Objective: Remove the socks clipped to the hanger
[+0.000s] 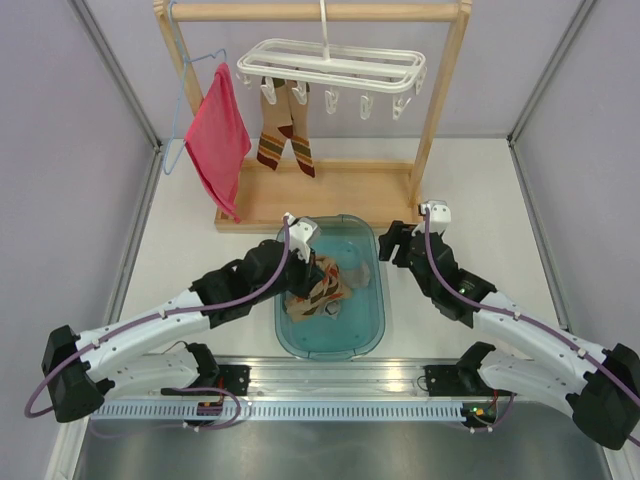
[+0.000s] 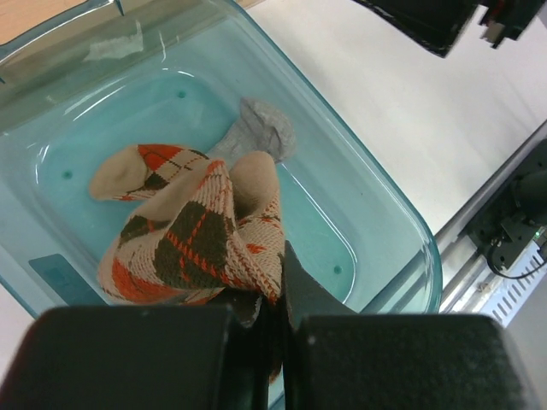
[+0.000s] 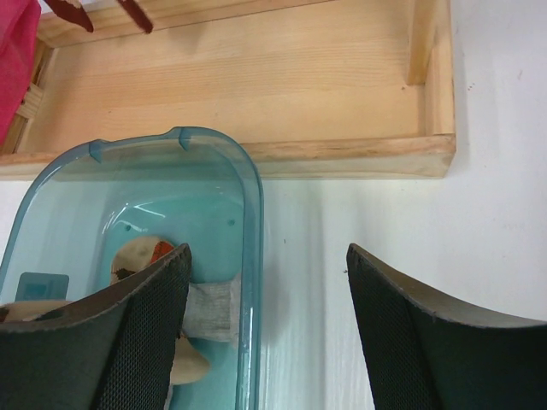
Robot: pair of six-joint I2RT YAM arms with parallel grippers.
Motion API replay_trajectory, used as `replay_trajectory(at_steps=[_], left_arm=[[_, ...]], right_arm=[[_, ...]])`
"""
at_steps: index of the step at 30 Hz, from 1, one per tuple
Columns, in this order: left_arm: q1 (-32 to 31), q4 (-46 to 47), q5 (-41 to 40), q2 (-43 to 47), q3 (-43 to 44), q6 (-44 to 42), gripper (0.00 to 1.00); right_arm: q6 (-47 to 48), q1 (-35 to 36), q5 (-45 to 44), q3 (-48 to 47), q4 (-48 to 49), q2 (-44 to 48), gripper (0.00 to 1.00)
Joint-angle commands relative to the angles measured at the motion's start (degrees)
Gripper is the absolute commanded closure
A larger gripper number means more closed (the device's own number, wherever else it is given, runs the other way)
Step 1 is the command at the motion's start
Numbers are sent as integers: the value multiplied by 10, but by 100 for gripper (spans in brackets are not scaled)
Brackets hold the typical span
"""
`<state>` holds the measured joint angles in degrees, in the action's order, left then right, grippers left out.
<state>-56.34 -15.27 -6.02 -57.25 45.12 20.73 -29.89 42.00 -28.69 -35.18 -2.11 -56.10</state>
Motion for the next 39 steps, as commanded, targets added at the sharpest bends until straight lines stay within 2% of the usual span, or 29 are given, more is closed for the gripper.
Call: replay_trajectory(at_steps=[1, 4, 6, 7, 8, 18, 25, 28, 30, 31, 32, 39], left_arm=[[-2, 43, -28, -18, -7, 29, 98], [-2, 52, -42, -29, -14, 33, 92], [-2, 51, -57, -33, -14, 43, 70], [-2, 45, -84, -33, -14, 52, 49], [-2, 39, -99, -31, -14, 62, 1], [-2, -7, -181, 5, 6, 75, 0], [-1, -24, -317, 59, -2, 98, 0], [17, -26, -350, 46, 28, 77, 0], [80, -26, -314, 10, 68, 60, 0], [106, -26, -254, -1, 80, 59, 0], [154, -23, -228, -23, 90, 61, 0], [247, 75, -149, -109, 163, 14, 0]], right_arm=[[-25, -7, -9, 18, 16, 25, 22], [-23, -10, -6, 24, 17, 27, 23], [-24, -11, -3, 25, 17, 24, 23], [-25, -11, -3, 26, 17, 22, 23], [-25, -10, -3, 27, 17, 21, 23], [-26, -15, 2, 35, 35, 8, 22], [-22, -17, 17, 39, 47, 10, 21], [-20, -17, 28, 39, 54, 11, 21], [-18, -18, 35, 39, 56, 10, 21], [-19, -18, 37, 41, 60, 10, 21], [-18, -18, 39, 42, 61, 10, 21], [-14, -21, 43, 46, 69, 16, 21]])
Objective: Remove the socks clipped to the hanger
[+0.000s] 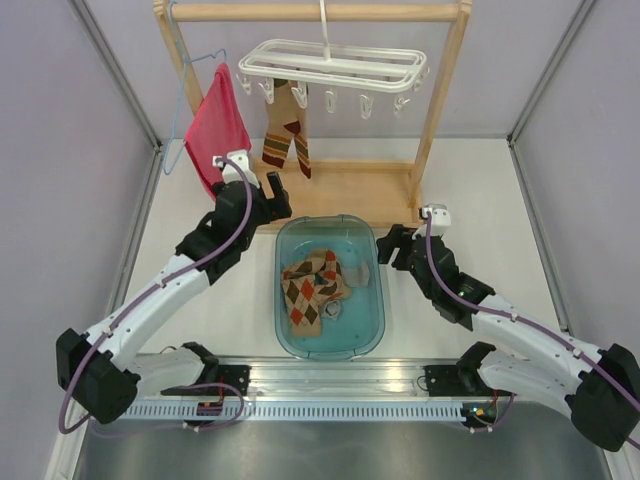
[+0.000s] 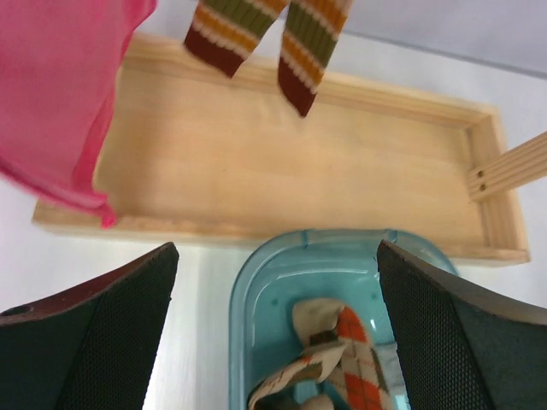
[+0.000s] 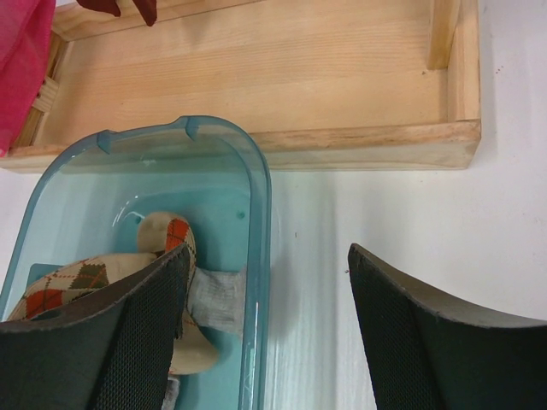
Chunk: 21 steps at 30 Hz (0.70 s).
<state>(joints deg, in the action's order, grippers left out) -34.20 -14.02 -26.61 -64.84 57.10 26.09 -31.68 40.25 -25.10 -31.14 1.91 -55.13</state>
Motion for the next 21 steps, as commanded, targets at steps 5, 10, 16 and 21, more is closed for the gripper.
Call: replay_trajectory(at_steps=[5, 10, 16, 21], left_arm=[[95, 172, 155, -106, 66, -72, 0], [137, 252, 193, -188, 94, -95, 0], [176, 388, 276, -285, 128, -122, 0], [188, 411, 299, -385, 215, -156, 0]], right_arm=[[9, -7, 18, 6, 42, -5, 21], [14, -12, 36, 9, 69, -21, 21], [17, -19, 63, 4, 100, -56, 21], [25, -24, 75, -4, 116, -97, 21]])
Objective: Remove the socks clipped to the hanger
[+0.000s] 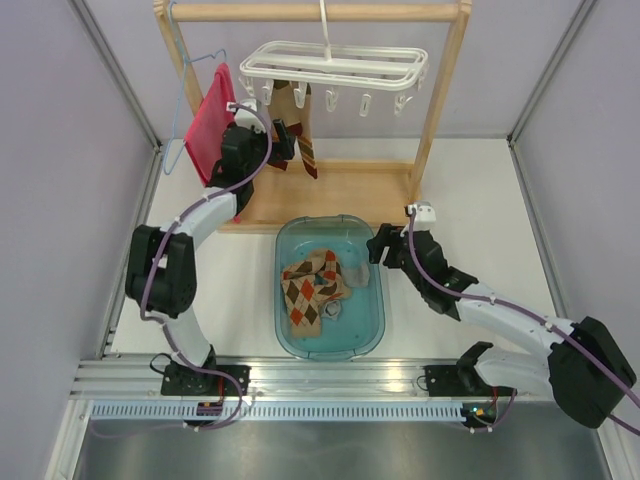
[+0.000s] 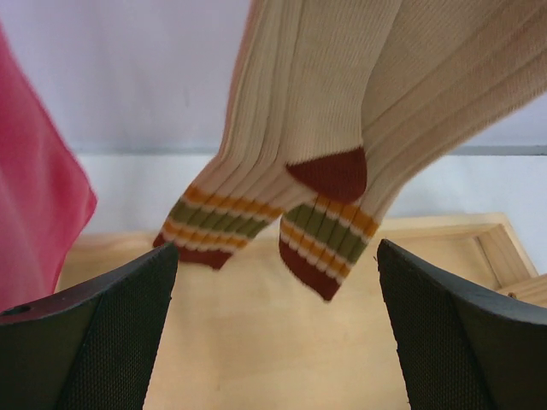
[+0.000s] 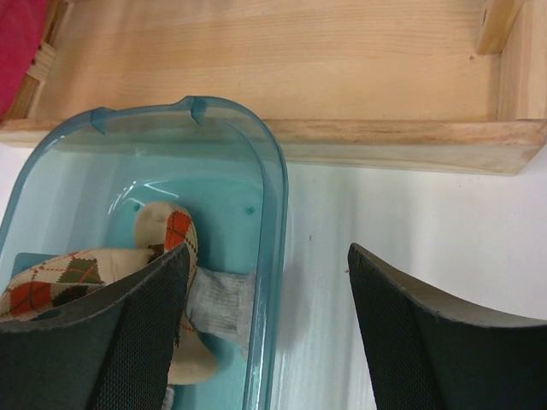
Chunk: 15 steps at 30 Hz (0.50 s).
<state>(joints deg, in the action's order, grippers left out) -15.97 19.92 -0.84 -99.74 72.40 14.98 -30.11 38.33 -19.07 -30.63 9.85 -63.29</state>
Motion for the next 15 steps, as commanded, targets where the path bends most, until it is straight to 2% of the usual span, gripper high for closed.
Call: replay_trajectory(at_steps=[1, 11, 15], left_arm=[[10, 74, 44, -47, 75, -49, 0], [26, 111, 77, -157, 179, -57, 1], [26, 122, 59, -171, 184, -59, 39]], right_arm=[[11, -6, 20, -12, 38, -29, 22], [21, -14, 43, -48, 58, -94, 22], [22, -14, 50, -55, 66, -118, 23]])
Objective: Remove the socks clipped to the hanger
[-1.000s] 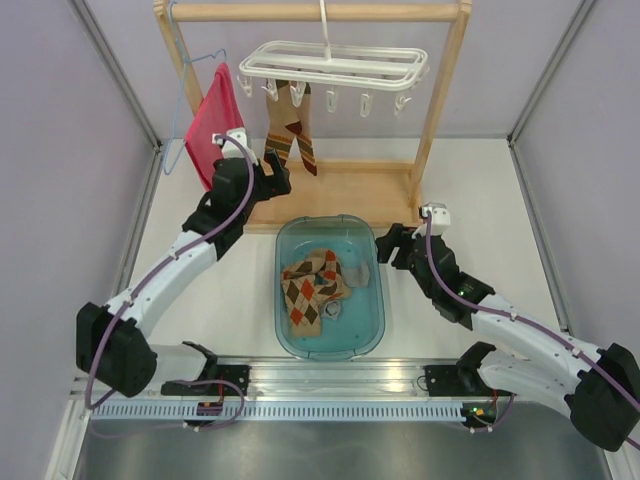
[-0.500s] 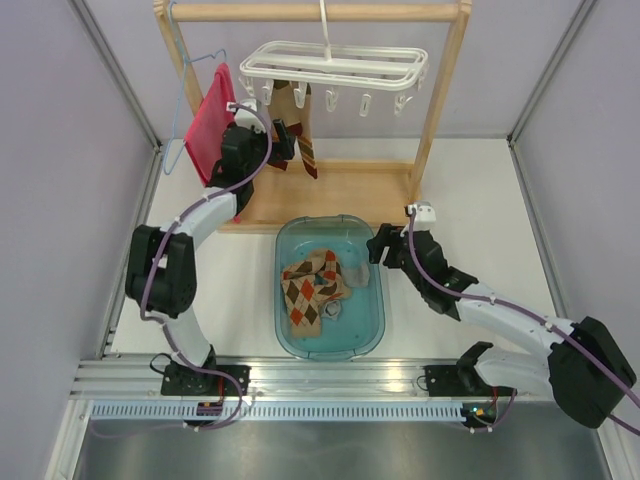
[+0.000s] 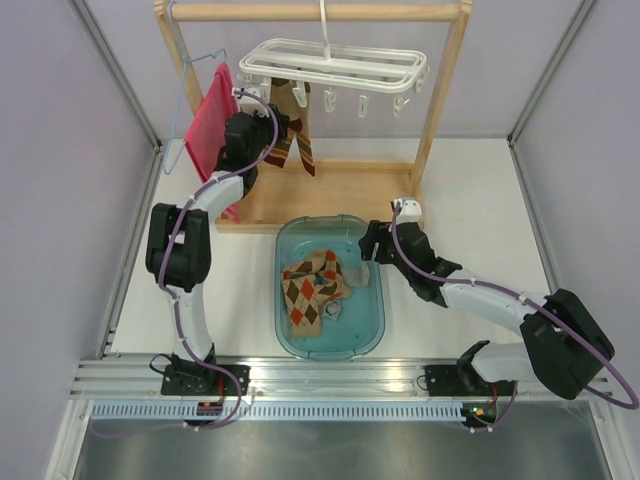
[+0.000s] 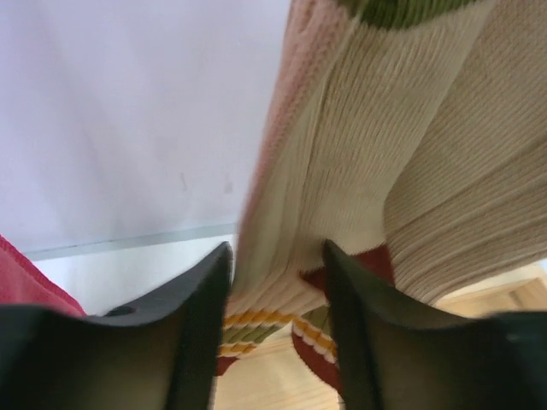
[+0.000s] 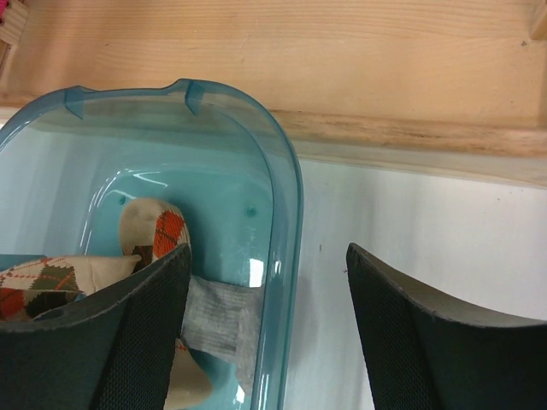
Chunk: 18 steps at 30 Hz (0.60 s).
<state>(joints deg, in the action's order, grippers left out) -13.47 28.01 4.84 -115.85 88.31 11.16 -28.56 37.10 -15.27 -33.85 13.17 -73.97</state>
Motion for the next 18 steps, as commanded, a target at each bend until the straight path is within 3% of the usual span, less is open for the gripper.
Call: replay_trajectory(at_steps=[1, 2, 5, 18], left_arm=[[1, 43, 0, -10, 22, -22, 52], [1, 42, 1, -8, 19, -23, 58], [1, 42, -10, 8, 0, -16, 96], [-3, 78, -16, 134, -132, 18, 98]], right_arm=[[5, -3, 14, -24, 34, -19, 23], [5, -2, 15, -25, 36, -21, 23], [3, -3, 19, -27, 40, -28, 23], [-6, -3, 28, -10, 34, 13, 24]])
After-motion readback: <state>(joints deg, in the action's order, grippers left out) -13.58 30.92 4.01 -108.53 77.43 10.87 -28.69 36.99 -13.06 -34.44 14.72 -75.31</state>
